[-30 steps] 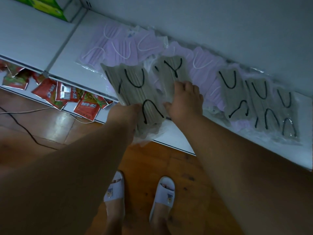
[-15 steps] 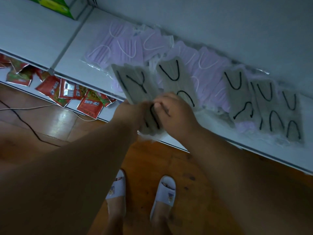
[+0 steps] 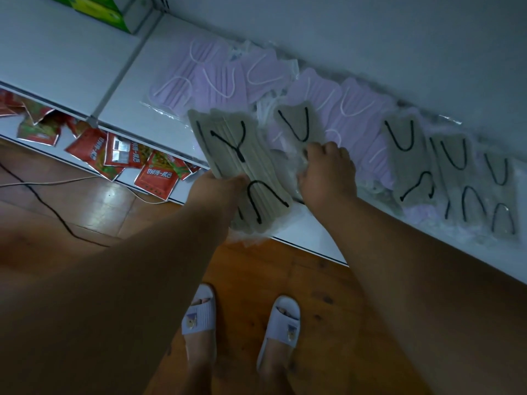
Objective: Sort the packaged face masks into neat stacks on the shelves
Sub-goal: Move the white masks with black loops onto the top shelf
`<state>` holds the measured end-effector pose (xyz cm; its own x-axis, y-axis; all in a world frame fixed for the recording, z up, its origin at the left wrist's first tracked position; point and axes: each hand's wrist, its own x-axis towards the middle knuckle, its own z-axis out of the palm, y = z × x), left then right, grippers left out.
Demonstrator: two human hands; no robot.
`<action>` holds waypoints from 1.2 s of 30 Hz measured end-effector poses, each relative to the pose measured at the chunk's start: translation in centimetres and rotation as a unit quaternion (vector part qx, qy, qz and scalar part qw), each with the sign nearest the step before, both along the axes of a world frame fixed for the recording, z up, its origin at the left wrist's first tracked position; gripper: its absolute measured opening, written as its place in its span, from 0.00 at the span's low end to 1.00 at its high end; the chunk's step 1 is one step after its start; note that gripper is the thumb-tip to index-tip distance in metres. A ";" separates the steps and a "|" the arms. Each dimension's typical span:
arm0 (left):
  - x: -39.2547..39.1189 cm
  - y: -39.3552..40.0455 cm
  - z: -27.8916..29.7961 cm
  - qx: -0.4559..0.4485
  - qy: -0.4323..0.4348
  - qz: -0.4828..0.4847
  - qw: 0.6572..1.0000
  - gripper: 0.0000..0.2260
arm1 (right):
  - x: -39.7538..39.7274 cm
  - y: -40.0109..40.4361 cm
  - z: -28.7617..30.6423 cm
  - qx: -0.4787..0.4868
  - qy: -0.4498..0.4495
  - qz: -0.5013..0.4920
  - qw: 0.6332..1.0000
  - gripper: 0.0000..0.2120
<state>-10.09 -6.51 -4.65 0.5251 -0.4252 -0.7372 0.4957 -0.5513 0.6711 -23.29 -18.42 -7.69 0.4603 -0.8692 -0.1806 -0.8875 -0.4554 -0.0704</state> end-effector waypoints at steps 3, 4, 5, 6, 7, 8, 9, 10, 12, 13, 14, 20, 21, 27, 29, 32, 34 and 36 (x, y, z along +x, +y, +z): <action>0.2 0.2 0.3 -0.009 0.001 -0.014 1.000 0.08 | 0.0 -0.5 0.6 0.002 -0.087 -0.047 0.995 0.15; 0.4 0.3 0.2 -0.015 0.004 -0.019 1.000 0.07 | 0.0 -0.4 1.0 0.012 -0.143 -0.072 0.987 0.12; 0.5 0.3 0.6 -0.008 -0.001 -0.022 1.000 0.07 | 0.1 0.0 1.5 0.036 -0.203 -0.089 0.974 0.08; 0.6 0.4 0.6 -0.010 0.001 -0.024 1.000 0.07 | 0.4 0.7 2.0 0.081 -0.249 -0.090 0.961 0.04; 0.6 0.4 1.1 -0.004 0.002 -0.027 1.000 0.06 | 0.7 1.7 2.5 0.137 -0.273 -0.076 0.949 0.06; 0.7 0.5 1.0 -0.010 0.011 -0.036 0.999 0.04 | 1.0 2.9 2.7 0.191 -0.277 -0.057 0.940 0.08; 0.5 0.5 1.6 -0.010 0.017 -0.043 0.999 0.04 | 1.2 4.0 2.9 0.231 -0.284 -0.047 0.929 0.11; 0.4 0.7 1.8 -0.018 0.022 -0.053 0.998 0.06 | 1.3 4.9 3.1 0.250 -0.296 -0.050 0.921 0.14; 0.3 1.0 2.5 -0.022 0.026 -0.070 0.997 0.10 | 1.4 5.4 3.2 0.225 -0.329 -0.084 0.913 0.15; 0.2 1.2 3.2 -0.014 0.026 -0.078 0.996 0.10 | 1.1 5.3 3.3 0.219 -0.341 -0.124 0.905 0.12; 0.3 1.4 3.4 -0.016 0.024 -0.093 0.995 0.10 | 0.7 5.2 3.5 0.242 -0.350 -0.181 0.886 0.13; 0.3 3.4 7.6 -0.060 0.027 -0.139 0.988 0.04 | -1.9 6.1 8.2 0.547 -0.498 -0.377 0.557 0.26; 0.3 4.0 8.5 -0.065 0.036 -0.143 0.987 0.09 | -2.3 6.4 9.0 0.554 -0.499 -0.382 0.546 0.23; -0.3 7.4 11.8 -0.065 0.038 -0.130 0.989 0.03 | -3.4 9.6 13.1 0.562 -0.498 -0.427 0.503 0.17; -0.6 7.9 12.4 -0.056 0.013 -0.140 0.988 0.03 | -3.3 10.8 14.2 0.543 -0.520 -0.403 0.522 0.17; -0.5 8.5 13.6 -0.063 0.014 -0.132 0.989 0.04 | -3.5 12.2 15.4 0.484 -0.546 -0.400 0.554 0.14; -0.3 8.8 14.2 -0.072 0.024 -0.124 0.989 0.06 | -4.1 12.8 15.9 0.451 -0.553 -0.416 0.563 0.14; -0.1 9.2 14.8 -0.070 0.026 -0.124 0.989 0.06 | -4.8 13.4 16.5 0.434 -0.564 -0.422 0.561 0.14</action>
